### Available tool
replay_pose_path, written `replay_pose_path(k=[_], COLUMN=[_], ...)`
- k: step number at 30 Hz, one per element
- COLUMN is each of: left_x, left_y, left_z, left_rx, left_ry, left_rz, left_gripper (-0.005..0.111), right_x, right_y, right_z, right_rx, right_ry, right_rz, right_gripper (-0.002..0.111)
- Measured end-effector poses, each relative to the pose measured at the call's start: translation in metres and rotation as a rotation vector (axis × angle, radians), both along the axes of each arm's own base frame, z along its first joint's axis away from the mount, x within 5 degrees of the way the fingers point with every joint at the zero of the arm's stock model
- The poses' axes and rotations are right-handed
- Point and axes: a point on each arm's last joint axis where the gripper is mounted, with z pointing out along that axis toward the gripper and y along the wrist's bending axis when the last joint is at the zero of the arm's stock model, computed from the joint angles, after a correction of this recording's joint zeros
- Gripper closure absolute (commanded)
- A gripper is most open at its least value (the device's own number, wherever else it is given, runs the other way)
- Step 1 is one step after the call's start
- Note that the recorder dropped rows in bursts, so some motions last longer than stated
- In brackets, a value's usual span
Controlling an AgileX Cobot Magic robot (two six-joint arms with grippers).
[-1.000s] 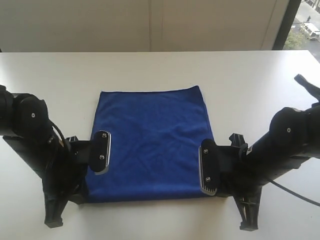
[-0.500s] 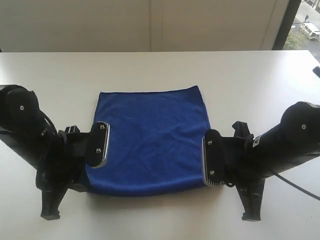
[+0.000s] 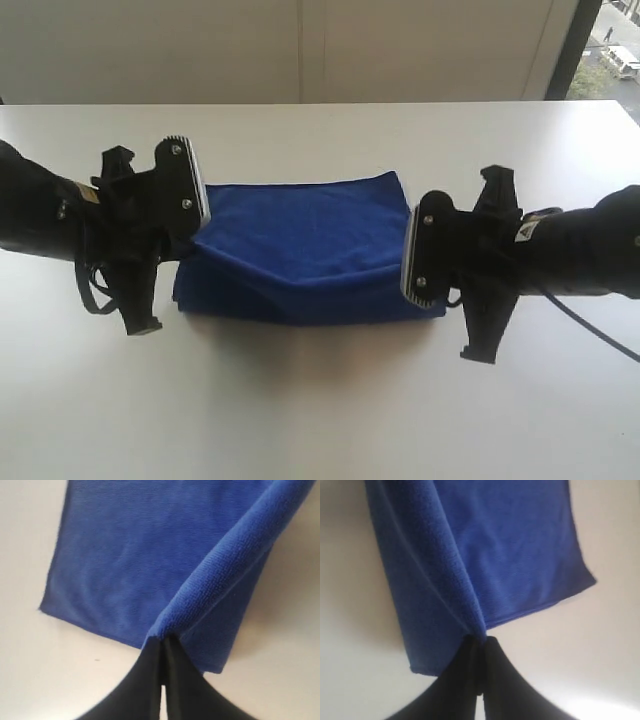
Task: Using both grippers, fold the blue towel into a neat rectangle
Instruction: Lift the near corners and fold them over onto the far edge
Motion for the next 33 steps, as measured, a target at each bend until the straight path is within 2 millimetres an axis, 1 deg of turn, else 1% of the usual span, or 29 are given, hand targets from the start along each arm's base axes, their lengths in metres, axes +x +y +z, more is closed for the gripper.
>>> replay_pose_path(k=[4,6,11,16,25,29,33], left_x=[0.009,0.014,0.027,0.043,0.094,0.114,0.13], left_y=[0.009,0.012,0.012,0.011,0.012,0.01,0.004], left_z=[0.004,0.006,0.003,-0.006,-0.013,-0.024,-0.043], left_rx=[-0.029,-0.044,-0.064,-0.087,-0.101,-0.095,-0.081], left_ry=[-0.051,-0.089,-0.181,-0.234,-0.268,-0.267,-0.254], left_rz=[0.067,0.094,0.138,0.196,0.279,0.295,0.299], left_gripper=[0.107,0.107,0.107,0.107,0.107,0.107,0.107], right_x=[0.016,0.026,0.05,0.074,0.114,0.13,0.145], right_y=[0.003,0.005,0.011,0.017,0.009,0.007,0.007], right_z=[0.017,0.021,0.02,0.011,-0.001,-0.013,-0.03], right_rx=[0.022,0.026,0.027,0.024,0.03,0.027,0.018], right_ry=[-0.111,-0.143,-0.171,-0.181,-0.215,-0.227,-0.221], right_rz=[-0.024,-0.03,-0.041,-0.054,-0.132,-0.159,-0.174], right_gripper=[0.108,0.108,0.108,0.108,0.108,0.108,0.108])
